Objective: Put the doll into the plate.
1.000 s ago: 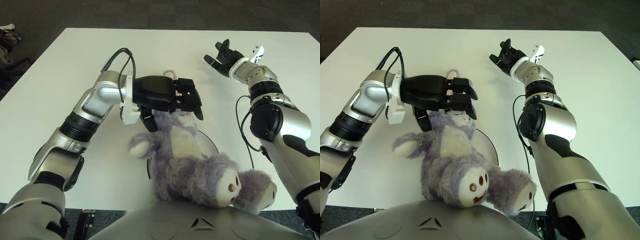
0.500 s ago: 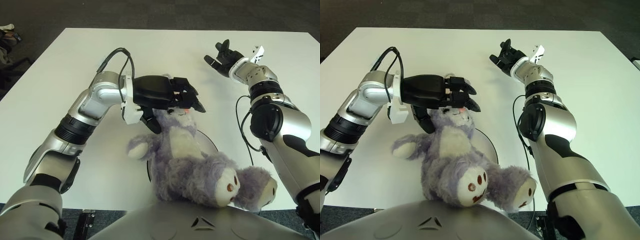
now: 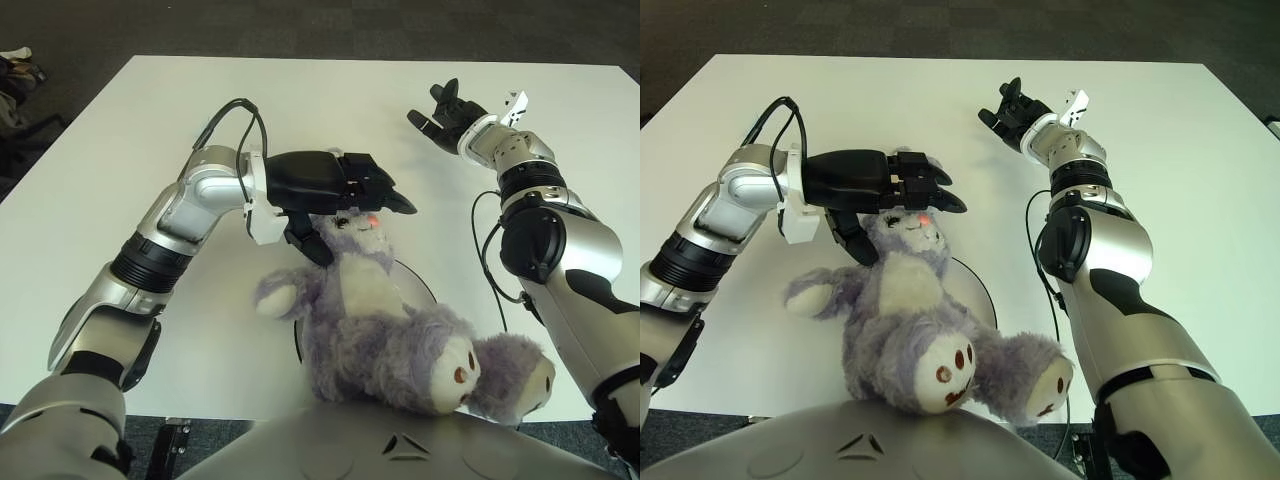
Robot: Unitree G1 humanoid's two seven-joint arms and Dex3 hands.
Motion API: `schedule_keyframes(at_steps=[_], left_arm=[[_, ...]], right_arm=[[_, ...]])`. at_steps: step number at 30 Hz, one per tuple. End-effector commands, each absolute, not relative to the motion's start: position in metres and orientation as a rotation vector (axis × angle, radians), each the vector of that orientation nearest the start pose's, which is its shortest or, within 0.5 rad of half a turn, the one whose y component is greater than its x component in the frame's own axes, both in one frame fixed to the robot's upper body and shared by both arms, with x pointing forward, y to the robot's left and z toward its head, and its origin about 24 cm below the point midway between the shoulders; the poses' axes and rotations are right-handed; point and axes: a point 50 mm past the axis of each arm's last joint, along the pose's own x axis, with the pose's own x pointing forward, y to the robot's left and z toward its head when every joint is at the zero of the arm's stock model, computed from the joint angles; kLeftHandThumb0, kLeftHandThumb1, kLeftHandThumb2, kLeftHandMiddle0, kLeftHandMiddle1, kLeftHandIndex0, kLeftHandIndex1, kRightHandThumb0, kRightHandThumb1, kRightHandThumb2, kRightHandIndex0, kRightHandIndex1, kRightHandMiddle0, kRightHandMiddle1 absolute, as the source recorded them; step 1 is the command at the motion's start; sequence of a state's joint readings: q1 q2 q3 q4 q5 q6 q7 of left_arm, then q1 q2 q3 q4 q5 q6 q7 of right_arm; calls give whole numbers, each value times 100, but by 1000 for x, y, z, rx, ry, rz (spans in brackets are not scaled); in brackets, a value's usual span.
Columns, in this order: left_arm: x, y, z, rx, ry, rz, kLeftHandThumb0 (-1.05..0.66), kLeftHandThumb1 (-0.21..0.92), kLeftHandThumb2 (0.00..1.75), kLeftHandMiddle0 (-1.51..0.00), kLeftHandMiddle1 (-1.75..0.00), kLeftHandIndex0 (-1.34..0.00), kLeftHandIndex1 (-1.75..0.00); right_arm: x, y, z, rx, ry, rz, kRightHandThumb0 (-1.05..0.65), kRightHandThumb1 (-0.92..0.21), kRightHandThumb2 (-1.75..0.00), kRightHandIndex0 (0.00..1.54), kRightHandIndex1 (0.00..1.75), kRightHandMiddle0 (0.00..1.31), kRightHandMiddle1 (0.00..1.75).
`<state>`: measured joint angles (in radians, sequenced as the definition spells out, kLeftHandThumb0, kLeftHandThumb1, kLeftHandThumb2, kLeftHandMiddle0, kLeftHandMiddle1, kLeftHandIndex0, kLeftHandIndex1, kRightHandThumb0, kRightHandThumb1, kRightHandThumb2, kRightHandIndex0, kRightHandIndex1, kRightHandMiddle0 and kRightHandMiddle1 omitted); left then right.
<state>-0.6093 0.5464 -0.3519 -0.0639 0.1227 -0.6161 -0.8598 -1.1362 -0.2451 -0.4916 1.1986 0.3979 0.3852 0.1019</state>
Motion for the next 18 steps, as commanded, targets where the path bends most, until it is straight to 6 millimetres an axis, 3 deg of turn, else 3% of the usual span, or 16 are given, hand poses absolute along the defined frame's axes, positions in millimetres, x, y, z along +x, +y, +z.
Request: schedule_keyframes(at_steps=[1, 4, 6, 18], left_arm=[[269, 93, 192, 1114, -828, -1219, -42, 84, 85, -2, -53, 0, -42], [283, 104, 196, 1126, -825, -1158, -34, 77, 93, -4, -50, 0, -46], [290, 112, 200, 1138, -831, -1119, -27, 66, 102, -6, -47, 0, -55], [324, 145, 204, 1249, -833, -839, -8, 30, 125, -10, -47, 0, -84]], right_arm=[[417, -174, 140, 626, 321, 49, 7, -12, -146, 28, 134, 13, 144], [417, -174, 140, 619, 319, 51, 7, -12, -146, 28, 134, 14, 144], [417, -173, 140, 613, 319, 53, 7, -11, -146, 27, 133, 15, 144], [417, -174, 139, 580, 329, 34, 9, -9, -147, 12, 122, 8, 141]])
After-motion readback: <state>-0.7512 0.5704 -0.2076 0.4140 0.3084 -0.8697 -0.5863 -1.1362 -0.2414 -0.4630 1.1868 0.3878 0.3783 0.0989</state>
